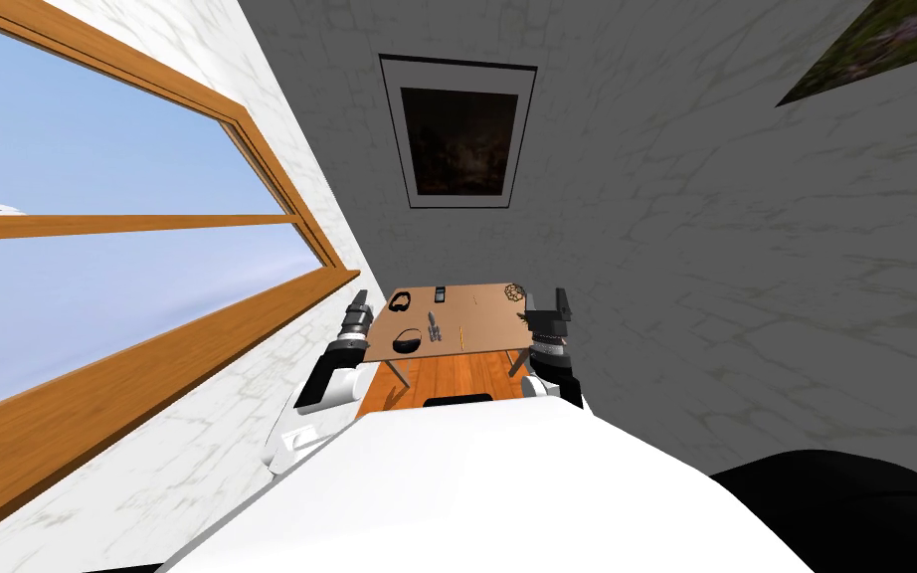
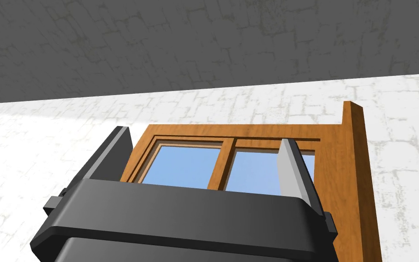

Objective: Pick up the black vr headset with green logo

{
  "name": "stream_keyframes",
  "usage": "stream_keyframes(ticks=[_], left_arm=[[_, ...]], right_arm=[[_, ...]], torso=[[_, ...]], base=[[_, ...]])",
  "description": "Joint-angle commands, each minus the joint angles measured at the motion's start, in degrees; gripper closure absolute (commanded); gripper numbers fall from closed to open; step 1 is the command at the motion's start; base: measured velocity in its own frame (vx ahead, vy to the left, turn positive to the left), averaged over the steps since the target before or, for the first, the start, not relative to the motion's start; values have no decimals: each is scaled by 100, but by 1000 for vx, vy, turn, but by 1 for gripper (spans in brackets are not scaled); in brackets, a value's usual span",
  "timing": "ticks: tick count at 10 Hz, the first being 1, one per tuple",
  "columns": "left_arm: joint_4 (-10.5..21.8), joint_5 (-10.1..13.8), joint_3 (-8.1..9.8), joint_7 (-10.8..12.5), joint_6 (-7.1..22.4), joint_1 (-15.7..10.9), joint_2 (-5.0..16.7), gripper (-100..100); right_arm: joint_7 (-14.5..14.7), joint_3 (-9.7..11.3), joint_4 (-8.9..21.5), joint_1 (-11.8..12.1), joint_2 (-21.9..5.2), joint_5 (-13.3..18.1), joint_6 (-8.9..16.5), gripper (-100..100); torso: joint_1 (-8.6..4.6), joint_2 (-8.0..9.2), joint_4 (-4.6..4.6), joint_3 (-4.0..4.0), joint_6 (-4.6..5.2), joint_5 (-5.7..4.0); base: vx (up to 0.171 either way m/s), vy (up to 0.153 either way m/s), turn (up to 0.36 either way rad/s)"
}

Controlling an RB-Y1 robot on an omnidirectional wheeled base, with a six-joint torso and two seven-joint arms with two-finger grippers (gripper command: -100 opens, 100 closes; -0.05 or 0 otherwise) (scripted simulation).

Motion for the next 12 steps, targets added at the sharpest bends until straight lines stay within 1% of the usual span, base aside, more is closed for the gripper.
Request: stream_keyframes(ticks=[1, 2, 3, 4, 5, 6, 7, 8, 9, 10, 11, 12], left_arm=[[52, 21, 34, 7, 158, -20, 11, -100], [160, 49, 95, 11, 394, -90, 12, -100], [160, 49, 95, 11, 434, -90, 12, -100], [275, 76, 157, 18, 669, -162, 11, -100], [275, 76, 157, 18, 715, -162, 11, -100], [399, 101, 217, 29, 888, -236, 11, -100], [399, 101, 217, 29, 1001, -236, 11, -100], [530, 123, 275, 45, 1190, -310, 13, -100], [530, 123, 275, 45, 1290, -310, 13, -100], [669, 143, 332, 65, 1511, -385, 17, -100], [669, 143, 332, 65, 1580, -385, 17, -100], [816, 159, 386, 90, 1809, -461, 22, -100]], right_arm=[[0, 0, 0, 0, 0, 0, 0, 0], [0, 0, 0, 0, 0, 0, 0, 0], [0, 0, 0, 0, 0, 0, 0, 0], [0, 0, 0, 0, 0, 0, 0, 0], [0, 0, 0, 0, 0, 0, 0, 0], [0, 0, 0, 0, 0, 0, 0, 0], [0, 0, 0, 0, 0, 0, 0, 0], [0, 0, 0, 0, 0, 0, 0, 0], [0, 0, 0, 0, 0, 0, 0, 0], [0, 0, 0, 0, 0, 0, 0, 0], [0, 0, 0, 0, 0, 0, 0, 0], [0, 0, 0, 0, 0, 0, 0, 0]], torso=[[0, 0, 0, 0, 0, 0], [1, 0, 0, 0, 1, 0], [2, -1, 0, 0, 0, 0], [3, 0, 0, 0, 0, 0], [1, -1, 0, -1, 0, 0], [2, 0, 0, 0, 1, 0], [1, -2, 0, -1, 0, 0], [2, -1, 0, -1, 1, 0], [2, -2, 0, -1, 1, 0], [4, 0, 0, 0, 0, 0], [2, 0, 0, 0, 0, 0], [4, 1, 0, 0, 1, 0]], base=[[15, -24, 20], [17, -21, 38], [14, -18, 17], [16, -24, 28], [13, -23, 14], [19, -24, 21], [17, -20, 13], [16, -21, 14], [12, -18, 11], [16, -22, 13], [12, -18, 9], [13, -19, 4]])
